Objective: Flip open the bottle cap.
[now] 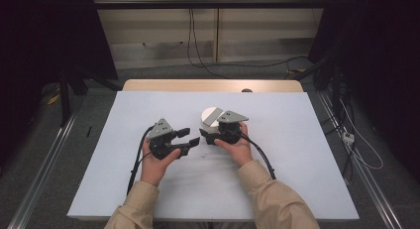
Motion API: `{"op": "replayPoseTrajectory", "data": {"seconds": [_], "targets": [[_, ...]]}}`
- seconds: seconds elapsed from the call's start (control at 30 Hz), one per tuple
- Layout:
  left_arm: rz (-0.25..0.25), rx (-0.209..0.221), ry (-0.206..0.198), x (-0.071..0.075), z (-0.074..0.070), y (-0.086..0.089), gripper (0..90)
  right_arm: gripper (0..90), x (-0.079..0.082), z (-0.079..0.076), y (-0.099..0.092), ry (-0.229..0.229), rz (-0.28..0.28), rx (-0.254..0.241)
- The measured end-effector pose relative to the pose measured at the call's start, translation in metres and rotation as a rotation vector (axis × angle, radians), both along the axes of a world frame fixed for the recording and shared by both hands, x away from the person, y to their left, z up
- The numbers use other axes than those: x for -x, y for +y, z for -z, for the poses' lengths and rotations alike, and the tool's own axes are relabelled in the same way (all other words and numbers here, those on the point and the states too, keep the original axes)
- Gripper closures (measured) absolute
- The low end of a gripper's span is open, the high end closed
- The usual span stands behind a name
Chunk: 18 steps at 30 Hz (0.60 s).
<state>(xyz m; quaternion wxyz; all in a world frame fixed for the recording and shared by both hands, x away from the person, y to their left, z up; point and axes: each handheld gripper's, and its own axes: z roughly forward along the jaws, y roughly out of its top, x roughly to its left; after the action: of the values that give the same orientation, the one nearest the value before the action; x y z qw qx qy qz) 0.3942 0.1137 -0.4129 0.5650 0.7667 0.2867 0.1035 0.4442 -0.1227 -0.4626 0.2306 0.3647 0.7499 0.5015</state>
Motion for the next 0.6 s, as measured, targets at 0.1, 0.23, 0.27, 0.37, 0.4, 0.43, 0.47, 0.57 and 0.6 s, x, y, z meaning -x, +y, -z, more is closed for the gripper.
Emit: {"op": "replayPoseTrajectory", "data": {"seconds": [0.1,0.23,0.27,0.37,0.4,0.43,0.47,0.57,0.6], "targets": [[0.012,-0.006,-0.001,0.0,0.0,-0.003,50.1,18.3,0.0,0.0,0.0,0.0,-0.001,0.001],[0.021,-0.002,0.005,-0.001,-0.001,-0.006,55.4,18.3,0.0,0.0,0.0,0.0,0.0,0.001],[0.029,-0.004,0.008,-0.001,-0.002,-0.008,58.6,18.3,0.0,0.0,0.0,0.0,0.0,0.003],[0.048,0.003,0.015,-0.002,-0.004,-0.01,66.0,18.3,0.0,0.0,0.0,0.001,0.0,0.002],[0.046,0.003,0.013,-0.002,-0.004,-0.011,69.8,18.3,0.0,0.0,0.0,0.0,0.001,0.004],[0.046,0.003,0.012,-0.003,-0.005,-0.011,69.8,18.3,0.0,0.0,0.0,0.0,0.001,0.004],[0.038,0.01,0.026,-0.005,-0.005,-0.012,75.5,18.3,0.0,0.0,0.0,0.0,0.001,0.004],[0.031,0.011,0.04,-0.007,-0.004,-0.013,79.1,18.3,0.0,0.0,0.0,0.0,0.001,0.004],[0.023,0.01,0.049,-0.008,-0.003,-0.013,81.9,18.3,0.0,0.0,0.0,0.0,0.002,0.005]]}}
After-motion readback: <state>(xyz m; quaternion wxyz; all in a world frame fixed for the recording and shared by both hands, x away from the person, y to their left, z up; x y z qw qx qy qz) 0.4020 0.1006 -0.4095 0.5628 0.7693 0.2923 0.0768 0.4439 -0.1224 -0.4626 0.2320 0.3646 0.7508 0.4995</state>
